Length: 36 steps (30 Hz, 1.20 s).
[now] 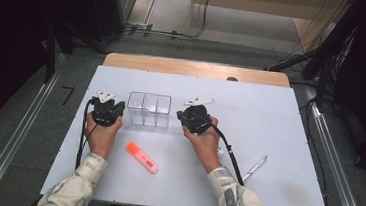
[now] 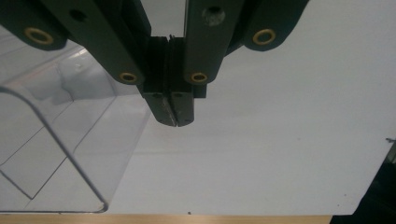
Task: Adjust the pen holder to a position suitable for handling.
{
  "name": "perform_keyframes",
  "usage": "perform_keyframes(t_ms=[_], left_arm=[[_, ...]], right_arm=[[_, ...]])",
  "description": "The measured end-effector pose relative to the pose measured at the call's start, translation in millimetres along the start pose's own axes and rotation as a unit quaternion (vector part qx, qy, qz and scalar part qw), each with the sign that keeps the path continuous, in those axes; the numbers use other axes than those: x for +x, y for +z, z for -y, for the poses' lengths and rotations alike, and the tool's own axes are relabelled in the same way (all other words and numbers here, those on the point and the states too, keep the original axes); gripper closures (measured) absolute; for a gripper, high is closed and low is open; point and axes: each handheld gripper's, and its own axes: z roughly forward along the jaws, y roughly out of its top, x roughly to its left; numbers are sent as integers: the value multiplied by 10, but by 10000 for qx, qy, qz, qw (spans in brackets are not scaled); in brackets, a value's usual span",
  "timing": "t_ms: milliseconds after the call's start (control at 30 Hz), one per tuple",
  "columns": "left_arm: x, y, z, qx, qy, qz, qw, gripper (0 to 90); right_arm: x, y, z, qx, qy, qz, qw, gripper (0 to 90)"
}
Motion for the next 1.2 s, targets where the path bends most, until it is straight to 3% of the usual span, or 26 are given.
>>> perform_keyframes(t_ms=[167, 333, 567, 733, 767, 967, 1200], left_arm=[[-57, 32, -6, 4, 36, 112, 9999, 900], [-98, 29, -45, 21, 105, 136, 9999, 900], [-208, 60, -57, 46, 159, 274, 9995, 900], [-395, 110, -73, 78, 268, 424, 9987, 900], [-515, 146, -86, 88, 315, 500, 9982, 900], [-898, 268, -138, 150, 478, 687, 9964, 900], [-1264, 392, -185, 199, 574, 907, 9940, 900]], right_arm=[[54, 85, -55, 36, 8, -34, 10000, 881], [95, 116, -91, 58, -58, 100, 9999, 881], [44, 87, -83, 109, -52, 200, 9997, 881], [-146, -38, -10, 130, 101, 323, 9993, 881], [-191, -70, 10, 132, 148, 366, 9991, 881], [-487, -280, 155, 105, 418, 577, 9974, 881], [-786, -494, 308, 57, 662, 803, 9946, 882]])
